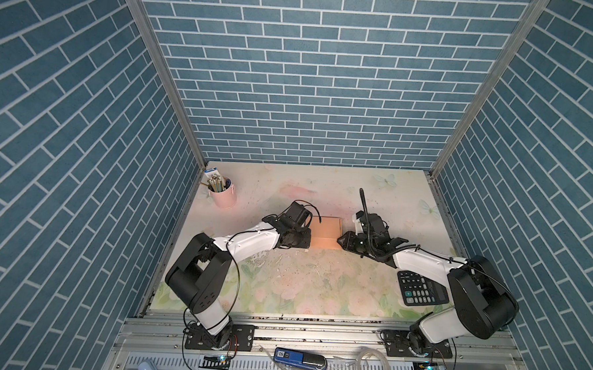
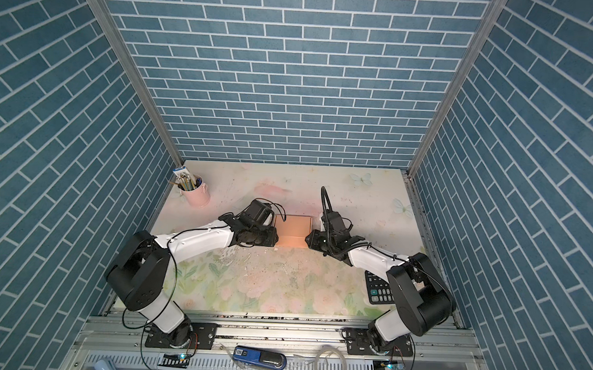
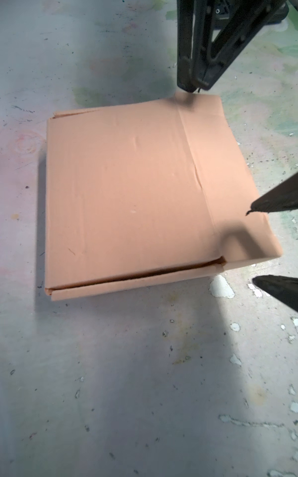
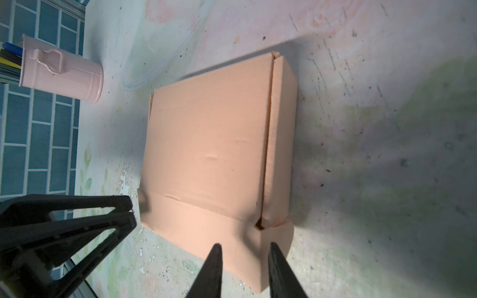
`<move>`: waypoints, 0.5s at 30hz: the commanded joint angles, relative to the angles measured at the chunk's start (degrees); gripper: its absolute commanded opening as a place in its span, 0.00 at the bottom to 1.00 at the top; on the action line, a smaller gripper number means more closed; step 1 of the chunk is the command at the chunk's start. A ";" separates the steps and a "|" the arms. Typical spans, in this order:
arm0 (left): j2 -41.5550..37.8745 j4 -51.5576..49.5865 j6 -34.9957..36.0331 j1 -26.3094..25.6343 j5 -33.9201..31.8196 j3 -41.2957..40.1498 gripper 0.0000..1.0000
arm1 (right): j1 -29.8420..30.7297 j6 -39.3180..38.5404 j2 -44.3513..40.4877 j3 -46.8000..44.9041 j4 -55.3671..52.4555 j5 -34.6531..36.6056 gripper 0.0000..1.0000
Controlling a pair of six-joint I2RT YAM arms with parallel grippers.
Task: Assemble paper box
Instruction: Fold and tuck the lid into the gap.
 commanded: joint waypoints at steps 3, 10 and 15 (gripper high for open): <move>1.77 3.10 -0.32 0.34 1.95 -0.99 0.43 | 0.62 2.72 1.15 -0.43 2.27 -0.90 0.31; 2.33 4.21 -0.59 0.26 2.86 -1.15 0.43 | 1.14 4.04 1.70 -1.20 3.35 -0.90 0.29; 1.66 4.62 -0.93 0.16 3.08 -1.78 0.43 | 1.34 3.52 1.41 -1.16 1.69 0.90 0.28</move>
